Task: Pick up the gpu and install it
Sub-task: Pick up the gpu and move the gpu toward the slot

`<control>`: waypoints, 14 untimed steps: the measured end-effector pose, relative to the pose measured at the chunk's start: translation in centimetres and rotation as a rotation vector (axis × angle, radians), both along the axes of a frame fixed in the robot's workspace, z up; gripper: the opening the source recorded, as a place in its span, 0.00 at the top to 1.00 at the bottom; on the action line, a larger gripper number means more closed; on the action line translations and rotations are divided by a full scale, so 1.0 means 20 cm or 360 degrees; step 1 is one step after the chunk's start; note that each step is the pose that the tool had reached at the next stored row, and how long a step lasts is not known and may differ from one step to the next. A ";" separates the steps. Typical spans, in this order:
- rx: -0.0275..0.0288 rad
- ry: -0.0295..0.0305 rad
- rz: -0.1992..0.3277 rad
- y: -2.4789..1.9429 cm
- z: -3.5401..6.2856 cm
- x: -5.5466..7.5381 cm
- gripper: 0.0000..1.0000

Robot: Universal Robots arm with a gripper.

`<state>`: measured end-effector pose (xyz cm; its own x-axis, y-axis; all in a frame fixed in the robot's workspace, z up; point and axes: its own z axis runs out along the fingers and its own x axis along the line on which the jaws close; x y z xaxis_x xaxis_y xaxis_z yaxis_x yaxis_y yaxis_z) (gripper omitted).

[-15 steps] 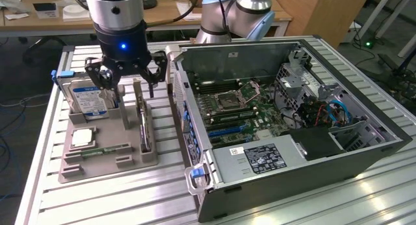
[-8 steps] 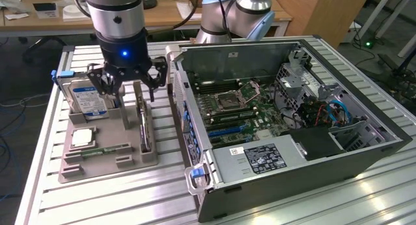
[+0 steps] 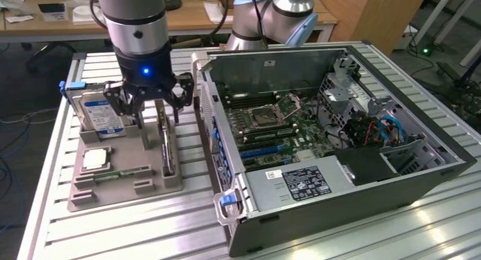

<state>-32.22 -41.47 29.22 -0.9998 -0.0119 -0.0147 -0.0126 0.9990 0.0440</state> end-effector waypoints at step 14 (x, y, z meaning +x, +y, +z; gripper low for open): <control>-0.00005 -0.00002 0.0000 0.000 -0.127 0.00 0.28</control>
